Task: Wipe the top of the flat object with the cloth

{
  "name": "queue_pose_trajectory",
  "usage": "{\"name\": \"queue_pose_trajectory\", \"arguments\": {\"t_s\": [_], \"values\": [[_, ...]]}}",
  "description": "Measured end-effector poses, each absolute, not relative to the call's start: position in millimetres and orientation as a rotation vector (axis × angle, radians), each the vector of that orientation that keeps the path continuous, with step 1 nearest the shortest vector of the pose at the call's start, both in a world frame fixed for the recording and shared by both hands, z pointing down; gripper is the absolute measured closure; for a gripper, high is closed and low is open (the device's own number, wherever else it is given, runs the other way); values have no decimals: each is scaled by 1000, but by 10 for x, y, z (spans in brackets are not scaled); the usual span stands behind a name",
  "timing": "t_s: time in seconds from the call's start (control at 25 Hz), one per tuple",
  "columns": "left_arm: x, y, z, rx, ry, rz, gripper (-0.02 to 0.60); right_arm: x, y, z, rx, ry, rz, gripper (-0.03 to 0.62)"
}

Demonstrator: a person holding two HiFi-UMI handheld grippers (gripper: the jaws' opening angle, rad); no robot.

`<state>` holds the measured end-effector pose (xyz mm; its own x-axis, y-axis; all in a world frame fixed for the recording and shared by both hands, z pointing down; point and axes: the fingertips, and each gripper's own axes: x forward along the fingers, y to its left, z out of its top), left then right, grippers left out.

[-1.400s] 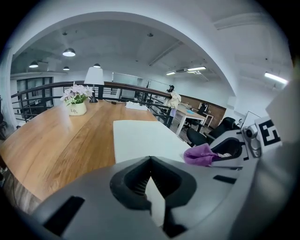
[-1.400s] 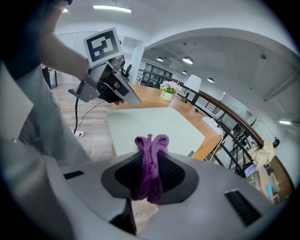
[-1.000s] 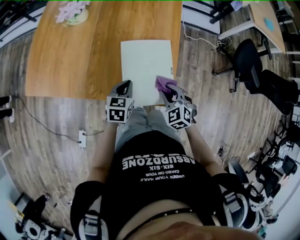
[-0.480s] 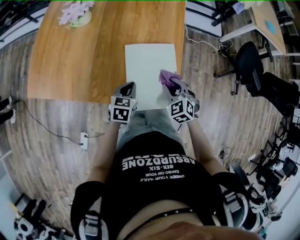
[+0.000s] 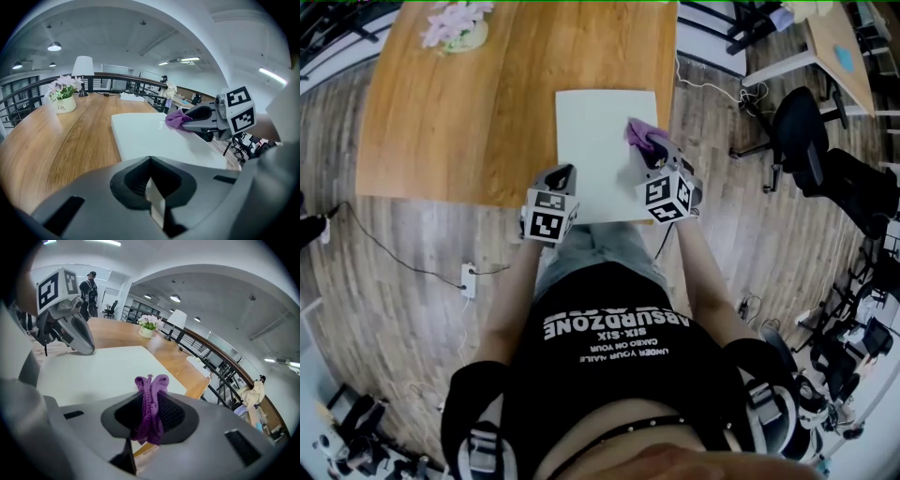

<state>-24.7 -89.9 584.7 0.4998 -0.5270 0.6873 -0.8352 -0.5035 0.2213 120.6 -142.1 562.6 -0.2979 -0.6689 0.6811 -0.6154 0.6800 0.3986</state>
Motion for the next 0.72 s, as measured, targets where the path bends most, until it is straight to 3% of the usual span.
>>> {"name": "queue_pose_trajectory", "arguments": {"t_s": [0.72], "values": [[-256, -914, 5887, 2197, -1073, 746, 566, 1209, -2086, 5666, 990, -2008, -46, 491]]}}
